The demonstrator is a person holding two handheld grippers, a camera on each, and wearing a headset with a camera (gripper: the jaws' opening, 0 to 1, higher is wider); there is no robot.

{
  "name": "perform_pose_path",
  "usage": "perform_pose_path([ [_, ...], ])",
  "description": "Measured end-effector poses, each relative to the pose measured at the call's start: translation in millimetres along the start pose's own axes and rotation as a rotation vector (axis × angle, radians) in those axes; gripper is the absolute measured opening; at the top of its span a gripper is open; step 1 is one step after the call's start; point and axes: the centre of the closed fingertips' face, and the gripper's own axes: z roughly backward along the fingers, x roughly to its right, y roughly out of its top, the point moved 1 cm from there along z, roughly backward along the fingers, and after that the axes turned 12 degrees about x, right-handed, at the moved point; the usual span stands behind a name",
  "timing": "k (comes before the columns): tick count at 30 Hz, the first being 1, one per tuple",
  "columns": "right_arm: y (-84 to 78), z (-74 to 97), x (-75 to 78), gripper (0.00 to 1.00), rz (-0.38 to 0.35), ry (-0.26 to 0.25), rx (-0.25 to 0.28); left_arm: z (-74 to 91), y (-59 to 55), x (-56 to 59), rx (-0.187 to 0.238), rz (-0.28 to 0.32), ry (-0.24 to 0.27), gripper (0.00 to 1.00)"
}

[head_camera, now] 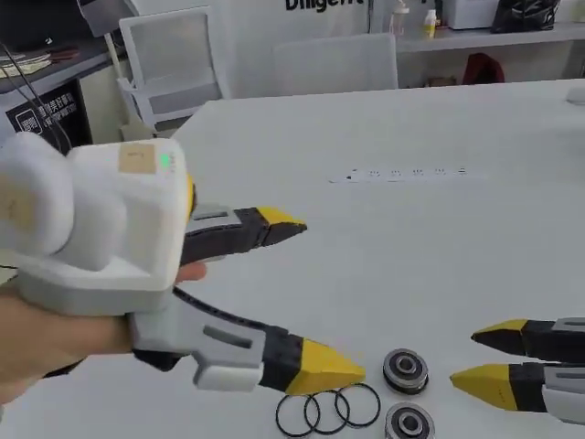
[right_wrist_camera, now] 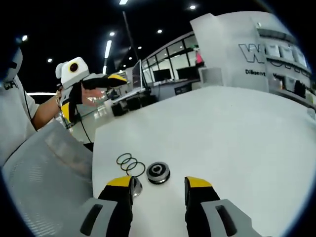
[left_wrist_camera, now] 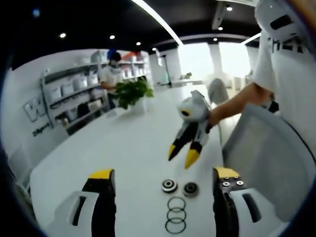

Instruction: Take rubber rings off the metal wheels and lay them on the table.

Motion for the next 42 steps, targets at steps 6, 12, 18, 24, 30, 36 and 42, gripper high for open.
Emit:
perform_pose_path([
  [6, -13.4, -6.3, 4.4, 0.36, -0.013, -0.026, -0.042, -29.5, -3.9, 1.9, 0.004, 0.006, -0.037, 0.75],
  [12, -19.2, -16.3, -0.3, 0.38, -0.013, 0.004, -0.070, -51.7, -21.0, -0.7, -0.016, 0.014, -0.027, 0.70],
  [18, -22.8, -27.0, -0.5, 0.34, 0.007, 0.012, -0.086, -68.5, -41.2, 2.3, -0.027, 0.083, -0.033, 0.64],
  [24, -26.9, -32.9, 2.1, 0.30, 0.022, 0.025, -0.112, -74.9, -78.4, -4.1, -0.142, 0.044, -0.015, 0.44],
  [30, -26.1, -35.2, 3.3, 0.28, 0.020, 0.031, -0.117, -79.5, -97.5, -2.5, -0.150, 0.098, -0.017, 0.41],
  [36, -29.2, -39.4, 1.6, 0.26, 0.034, 0.048, -0.135, -84.1, -110.8, -2.1, -0.169, 0.125, -0.023, 0.34],
  [42, -30.9, -41.6, 1.6, 0.24, 0.056, 0.059, -0.147, -90.6, -117.8, 1.5, -0.173, 0.142, -0.031, 0.28],
])
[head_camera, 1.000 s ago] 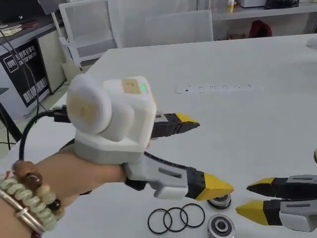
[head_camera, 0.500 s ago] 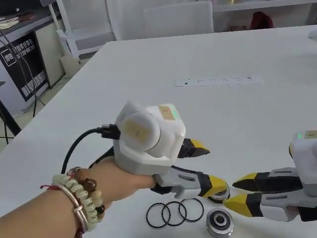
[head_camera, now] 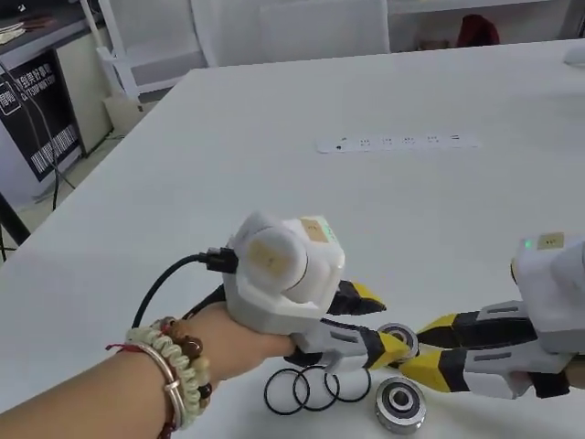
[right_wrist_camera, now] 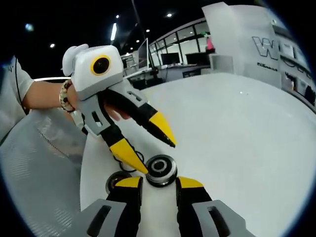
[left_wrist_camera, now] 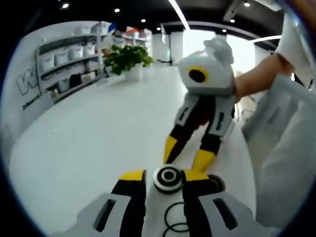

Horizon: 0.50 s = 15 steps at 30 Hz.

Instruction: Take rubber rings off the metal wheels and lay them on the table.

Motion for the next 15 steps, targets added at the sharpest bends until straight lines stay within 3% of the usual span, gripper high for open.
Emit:
perform_pose_path([
  [5, 0.3, -1.3, -0.3, 0.24, 0.003, -0.002, -0.001, -3.4, -5.9, 5.6, -0.012, 0.014, -0.025, 0.23],
  [14, 0.9, -1.0, -0.3, 0.23, 0.001, -0.008, 0.004, -2.1, -6.5, 3.4, 0.023, 0.056, -0.010, 0.15],
  [15, 0.8, -0.8, -0.4, 0.22, 0.003, -0.008, 0.004, 1.3, -12.1, 6.8, -0.009, 0.082, -0.010, 0.15],
])
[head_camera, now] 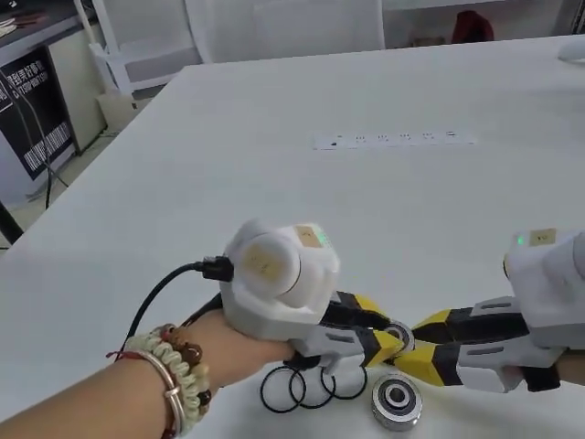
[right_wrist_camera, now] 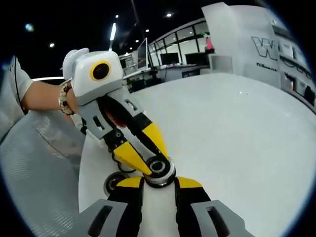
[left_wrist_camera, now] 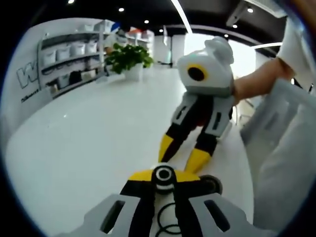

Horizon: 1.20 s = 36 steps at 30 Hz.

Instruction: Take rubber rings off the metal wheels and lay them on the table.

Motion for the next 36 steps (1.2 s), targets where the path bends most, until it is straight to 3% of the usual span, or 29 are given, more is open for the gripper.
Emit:
perform_pose_path([
  [1, 0.0, 0.1, -0.3, 0.22, 0.001, 0.000, -0.001, -2.2, 4.1, -1.7, 0.030, -0.031, -0.001, 0.15],
  [2, 0.0, 0.3, -0.5, 0.22, 0.002, 0.000, -0.002, -2.0, 4.3, -1.6, 0.033, -0.044, -0.002, 0.15],
  [14, -2.4, 3.8, -1.1, 0.19, 0.009, -0.006, -0.017, -1.8, 5.2, -1.8, 0.055, -0.043, 0.005, 0.14],
  [22, -5.4, 7.0, 2.1, 0.09, 0.023, -0.009, -0.030, -1.7, 6.2, -1.3, 0.063, -0.032, 0.019, 0.14],
  [29, -7.3, 7.6, 3.2, 0.02, 0.096, 0.002, -0.050, -1.6, 6.3, -1.3, 0.071, -0.022, 0.025, 0.14],
  [36, -8.1, 7.8, 5.9, 0.00, 0.066, -0.036, -0.060, -1.5, 6.5, -0.6, 0.076, -0.028, 0.033, 0.14],
])
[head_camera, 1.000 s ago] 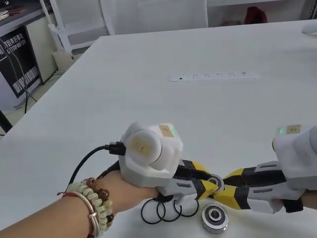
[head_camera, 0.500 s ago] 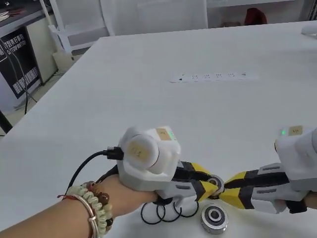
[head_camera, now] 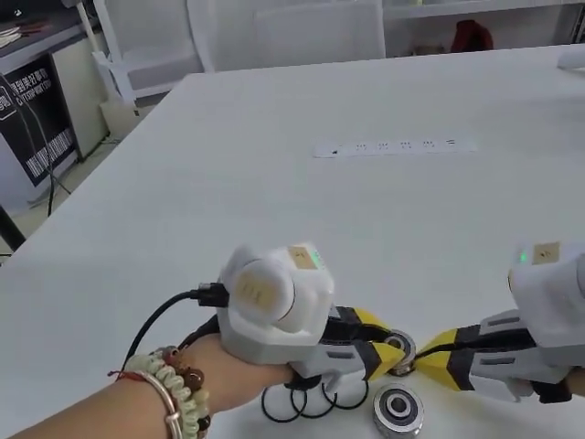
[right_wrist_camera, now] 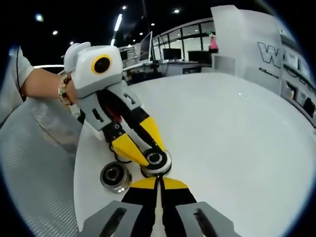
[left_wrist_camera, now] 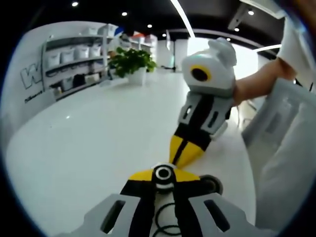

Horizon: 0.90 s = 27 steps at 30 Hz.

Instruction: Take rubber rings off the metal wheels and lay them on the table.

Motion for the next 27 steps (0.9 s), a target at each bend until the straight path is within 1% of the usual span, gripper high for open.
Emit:
perform_pose_path([
  [2, 0.1, 0.0, 0.9, 0.00, -0.008, -0.012, 0.000, -0.1, -0.1, 0.0, 0.002, -0.008, 0.000, 0.14],
  [5, 0.0, 0.5, 2.0, 0.00, -0.048, -0.040, 0.006, -0.2, -0.1, 0.3, 0.003, -0.015, 0.001, 0.14],
  [6, -0.6, 0.8, 2.6, 0.00, -0.074, -0.048, 0.008, -0.2, -0.2, 0.4, 0.001, -0.019, 0.001, 0.14],
  [7, -1.1, 1.0, 3.2, 0.00, -0.142, -0.058, 0.015, -0.2, -0.3, 0.6, 0.000, -0.022, 0.000, 0.14],
  [8, -0.2, 0.6, 4.2, 0.00, -0.185, -0.062, 0.025, -0.2, -0.3, 0.6, 0.000, -0.024, 0.000, 0.14],
  [10, 0.2, 1.6, 7.1, 0.00, -0.240, -0.080, 0.042, 0.1, -0.5, 0.6, 0.001, -0.028, -0.001, 0.14],
  [13, 1.5, 3.4, 7.2, 0.00, -0.274, -0.080, 0.065, 0.4, -0.7, 0.4, 0.002, -0.028, 0.001, 0.14],
  [15, 1.9, 4.2, 7.8, 0.00, -0.319, -0.086, 0.082, 0.4, -0.7, 0.6, 0.001, -0.030, 0.003, 0.14],
  [16, 1.3, 4.0, 8.5, 0.00, -0.374, -0.096, 0.089, 0.4, -0.8, 0.6, 0.000, -0.031, 0.004, 0.14],
  [17, 1.2, 4.1, 8.7, 0.00, -0.413, -0.098, 0.098, 0.3, -0.8, 0.7, 0.000, -0.033, 0.004, 0.14],
  [18, 1.8, 4.3, 8.9, 0.00, -0.465, -0.101, 0.115, 0.2, -0.8, 0.7, 0.000, -0.033, 0.005, 0.14],
  [20, 4.0, 5.1, 11.0, 0.00, -0.527, -0.109, 0.150, 0.2, -0.8, 0.8, 0.000, -0.032, 0.006, 0.14],
  [21, 6.2, 5.8, 10.9, 0.00, -0.562, -0.102, 0.172, 0.1, -0.9, 0.7, -0.001, -0.030, 0.008, 0.14],
  [22, 8.7, 6.8, 10.1, 0.00, -0.634, -0.094, 0.203, 0.1, -0.9, 0.8, -0.001, -0.029, 0.010, 0.14],
  [23, 9.4, 7.3, 9.4, 0.00, -0.669, -0.086, 0.226, 0.0, -0.9, 0.7, -0.001, -0.029, 0.010, 0.14],
  [24, 8.6, 8.5, 6.8, 0.00, -0.694, -0.062, 0.244, 0.0, -1.0, 0.7, 0.000, -0.029, 0.010, 0.14],
  [25, 7.5, 8.6, 7.8, 0.00, -0.707, -0.072, 0.254, -0.1, -1.0, 0.9, 0.000, -0.028, 0.008, 0.14],
  [26, 6.0, 9.2, 7.3, 0.00, -0.720, -0.069, 0.257, -0.2, -1.0, 1.3, 0.001, -0.029, 0.006, 0.14],
  [27, 7.8, 9.4, 5.8, 0.00, -0.763, -0.057, 0.280, -0.3, -1.0, 1.5, 0.001, -0.030, 0.006, 0.14],
])
